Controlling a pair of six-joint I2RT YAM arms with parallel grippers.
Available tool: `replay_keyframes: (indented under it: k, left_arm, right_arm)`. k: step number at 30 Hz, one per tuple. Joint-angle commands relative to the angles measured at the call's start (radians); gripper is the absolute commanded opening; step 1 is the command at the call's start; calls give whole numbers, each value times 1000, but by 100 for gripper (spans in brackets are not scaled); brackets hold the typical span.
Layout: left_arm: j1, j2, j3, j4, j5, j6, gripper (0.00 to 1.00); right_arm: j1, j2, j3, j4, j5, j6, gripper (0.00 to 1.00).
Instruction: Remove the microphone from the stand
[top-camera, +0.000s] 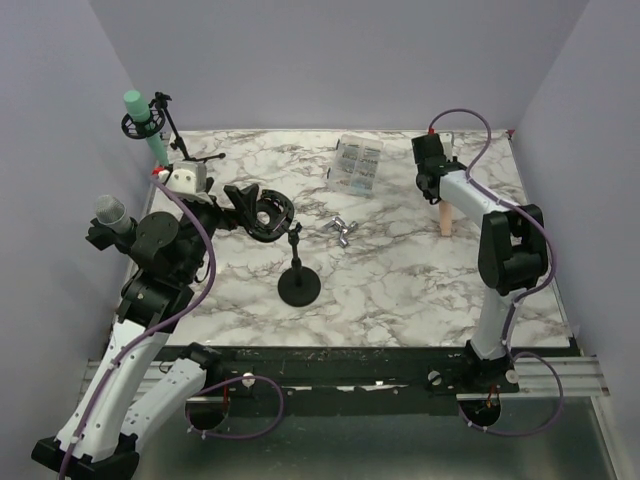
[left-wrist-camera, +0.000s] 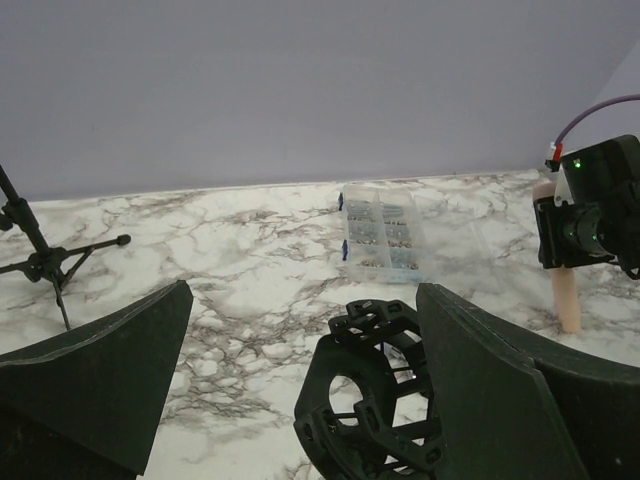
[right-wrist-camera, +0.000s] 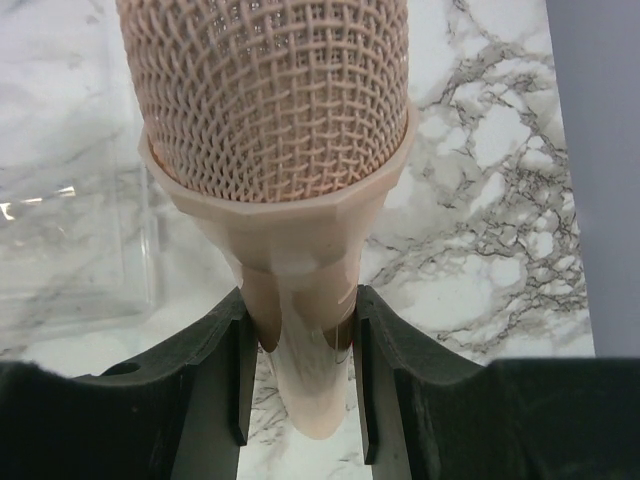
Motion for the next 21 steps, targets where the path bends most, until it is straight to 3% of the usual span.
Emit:
replay_keyframes:
  k: [1,7,13,21]
  left_arm:
    - [6,20,0,4,42,-19,98]
    - [6,26,-1,4,40,-20,98]
    - [6,27,0,3,45,-22,98]
    - [6,17,-1,2,41,-21,98]
  right_arm:
    - [-41,11,-11,-58,-1,-16,10]
    - [-66,67,-43,-16,-20,-32,14]
    - [-66,116,-42,-7,-144,-21,18]
    - [-66,138,-39,-9,-154,-14,29]
